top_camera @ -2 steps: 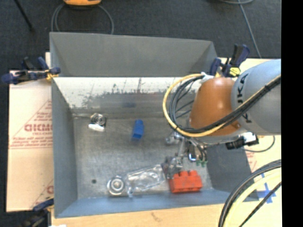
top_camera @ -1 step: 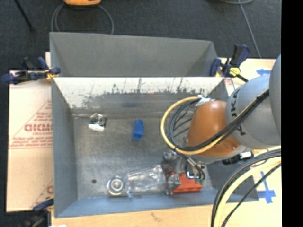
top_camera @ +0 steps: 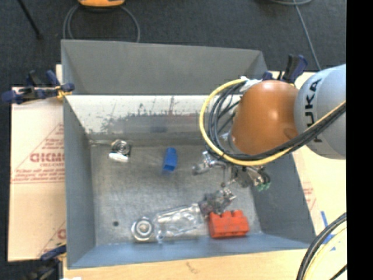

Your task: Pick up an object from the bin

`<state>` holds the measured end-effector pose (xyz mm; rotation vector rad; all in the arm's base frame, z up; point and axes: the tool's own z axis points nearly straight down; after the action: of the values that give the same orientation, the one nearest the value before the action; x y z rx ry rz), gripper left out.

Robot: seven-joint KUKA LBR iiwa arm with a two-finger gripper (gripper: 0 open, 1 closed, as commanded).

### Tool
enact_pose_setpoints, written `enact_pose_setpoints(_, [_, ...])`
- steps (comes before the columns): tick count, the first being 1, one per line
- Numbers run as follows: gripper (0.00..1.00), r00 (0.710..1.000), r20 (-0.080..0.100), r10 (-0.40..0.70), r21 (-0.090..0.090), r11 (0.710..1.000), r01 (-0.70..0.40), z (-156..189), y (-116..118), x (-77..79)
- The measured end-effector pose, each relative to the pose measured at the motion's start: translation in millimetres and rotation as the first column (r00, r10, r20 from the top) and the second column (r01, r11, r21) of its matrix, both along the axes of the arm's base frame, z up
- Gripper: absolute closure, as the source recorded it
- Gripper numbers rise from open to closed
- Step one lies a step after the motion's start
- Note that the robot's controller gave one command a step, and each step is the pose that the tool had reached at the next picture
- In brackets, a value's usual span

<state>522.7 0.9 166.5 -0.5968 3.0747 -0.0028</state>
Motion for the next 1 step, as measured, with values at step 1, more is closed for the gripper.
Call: enact_pose_setpoints(1, [0.00, 0.988, 0.000, 0.155, 0.002, 0.988, -0.155, -76.6, -25.9, -24.2])
